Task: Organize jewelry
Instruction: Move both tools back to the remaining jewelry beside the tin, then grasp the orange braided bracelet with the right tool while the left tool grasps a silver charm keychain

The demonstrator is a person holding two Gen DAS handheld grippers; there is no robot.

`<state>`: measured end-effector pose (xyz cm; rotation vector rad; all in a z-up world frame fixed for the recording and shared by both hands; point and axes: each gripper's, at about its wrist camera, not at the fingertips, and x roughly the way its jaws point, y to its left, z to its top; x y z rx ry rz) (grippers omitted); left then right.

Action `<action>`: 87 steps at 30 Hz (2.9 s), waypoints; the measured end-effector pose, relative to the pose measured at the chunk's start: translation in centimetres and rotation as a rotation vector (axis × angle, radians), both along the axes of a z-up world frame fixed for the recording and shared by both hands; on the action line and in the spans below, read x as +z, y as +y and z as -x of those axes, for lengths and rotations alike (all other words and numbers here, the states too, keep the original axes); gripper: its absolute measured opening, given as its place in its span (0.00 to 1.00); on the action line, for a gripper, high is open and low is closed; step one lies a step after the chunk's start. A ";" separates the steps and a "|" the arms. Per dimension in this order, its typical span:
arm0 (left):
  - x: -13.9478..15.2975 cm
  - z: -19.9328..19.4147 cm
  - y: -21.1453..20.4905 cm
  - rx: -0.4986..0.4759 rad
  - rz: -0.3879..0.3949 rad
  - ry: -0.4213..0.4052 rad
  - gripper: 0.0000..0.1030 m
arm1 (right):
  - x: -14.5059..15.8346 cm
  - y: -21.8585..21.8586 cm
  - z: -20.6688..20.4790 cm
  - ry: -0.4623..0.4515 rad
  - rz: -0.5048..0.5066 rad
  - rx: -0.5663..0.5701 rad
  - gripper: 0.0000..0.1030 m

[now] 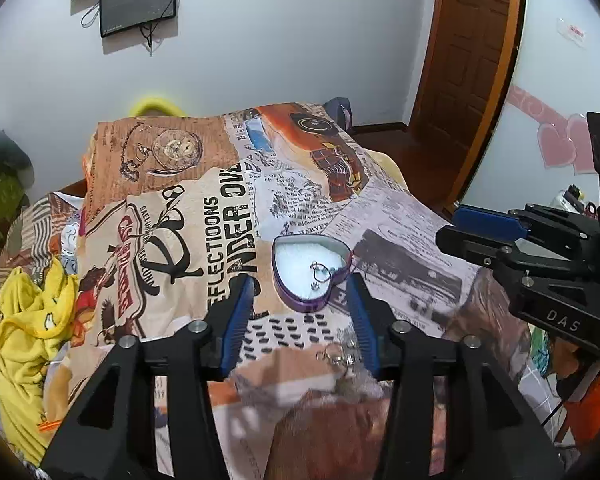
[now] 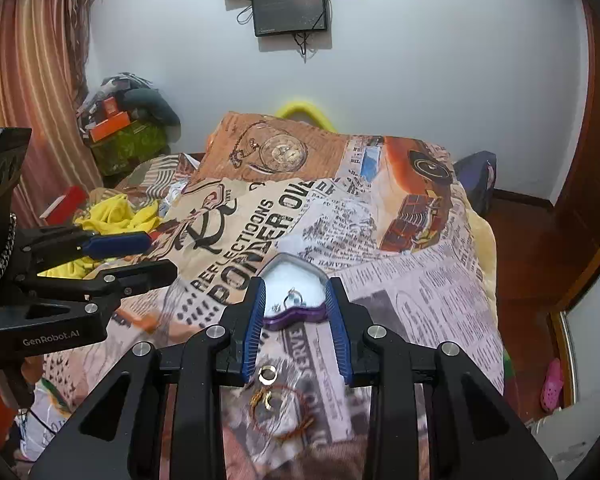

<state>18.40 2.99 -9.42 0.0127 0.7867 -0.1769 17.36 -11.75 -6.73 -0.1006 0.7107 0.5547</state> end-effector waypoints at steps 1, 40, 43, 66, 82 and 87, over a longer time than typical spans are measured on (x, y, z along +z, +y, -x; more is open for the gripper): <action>0.1 0.3 0.0 0.000 -0.002 -0.001 0.49 | 0.0 -0.1 0.4 -0.005 0.008 -0.006 0.28; -10.4 3.1 -1.9 -0.021 0.061 0.228 0.46 | -12.5 -0.4 2.7 0.290 0.111 -0.039 0.28; -10.8 2.6 -2.3 -0.038 0.073 0.243 0.37 | -12.7 -1.2 2.8 0.265 0.141 -0.048 0.28; -13.3 -1.5 -4.5 -0.049 0.090 0.291 0.24 | -12.3 -3.6 2.8 0.266 0.083 -0.061 0.28; -13.8 -1.9 -4.6 -0.024 0.045 0.257 0.14 | -13.0 -3.7 2.5 0.249 0.057 -0.070 0.05; -13.1 -1.1 -3.8 -0.013 0.074 0.260 0.14 | -11.9 -3.6 2.8 0.228 0.046 -0.056 0.05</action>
